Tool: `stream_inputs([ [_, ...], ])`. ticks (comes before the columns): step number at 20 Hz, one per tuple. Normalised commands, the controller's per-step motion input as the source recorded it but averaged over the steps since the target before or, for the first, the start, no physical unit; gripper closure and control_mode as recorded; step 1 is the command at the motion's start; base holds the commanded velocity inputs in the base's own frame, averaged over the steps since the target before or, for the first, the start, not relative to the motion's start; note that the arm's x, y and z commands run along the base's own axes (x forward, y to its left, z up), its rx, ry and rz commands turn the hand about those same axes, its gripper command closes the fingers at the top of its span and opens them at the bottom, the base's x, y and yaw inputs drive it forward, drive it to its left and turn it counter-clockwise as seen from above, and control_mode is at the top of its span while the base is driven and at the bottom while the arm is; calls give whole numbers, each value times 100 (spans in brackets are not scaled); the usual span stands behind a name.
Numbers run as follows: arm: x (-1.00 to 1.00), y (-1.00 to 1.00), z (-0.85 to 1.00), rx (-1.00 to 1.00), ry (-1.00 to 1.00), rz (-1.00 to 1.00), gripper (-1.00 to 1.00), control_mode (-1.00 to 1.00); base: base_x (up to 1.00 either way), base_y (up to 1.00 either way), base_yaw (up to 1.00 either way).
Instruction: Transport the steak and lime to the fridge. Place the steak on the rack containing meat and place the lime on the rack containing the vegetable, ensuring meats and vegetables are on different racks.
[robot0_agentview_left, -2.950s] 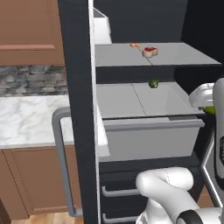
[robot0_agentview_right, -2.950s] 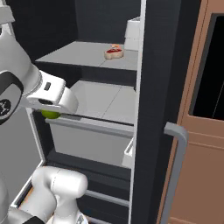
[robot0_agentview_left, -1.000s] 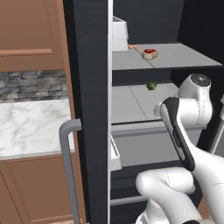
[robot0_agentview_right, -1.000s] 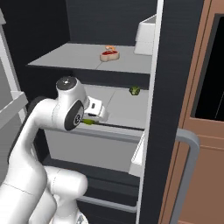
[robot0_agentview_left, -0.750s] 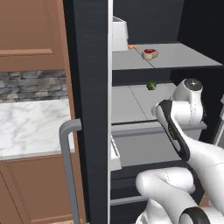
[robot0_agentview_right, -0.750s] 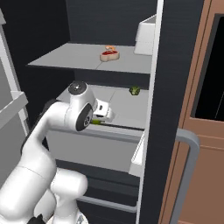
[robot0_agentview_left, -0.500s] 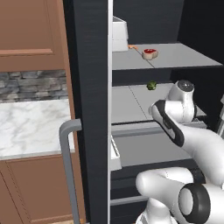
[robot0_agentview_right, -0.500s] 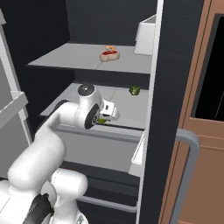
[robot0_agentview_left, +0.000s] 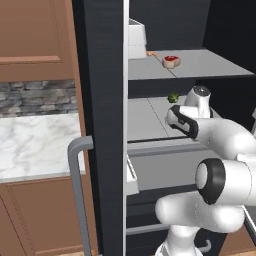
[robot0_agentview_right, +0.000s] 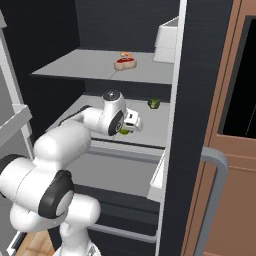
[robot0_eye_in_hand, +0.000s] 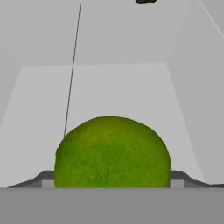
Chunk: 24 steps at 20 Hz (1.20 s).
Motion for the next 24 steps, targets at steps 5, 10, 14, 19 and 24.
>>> stream_inputs([
  [5,55,-7,-43,7,6,0,100,-100,0,0,0],
  [10,55,-9,-45,7,8,0,100,-100,0,0,0],
  [14,59,-5,-36,7,5,0,100,-100,0,0,0],
  [19,14,1,-40,6,2,0,-100,-100,0,0,0],
  [24,0,0,-41,3,2,0,-100,-100,0,0,0],
])
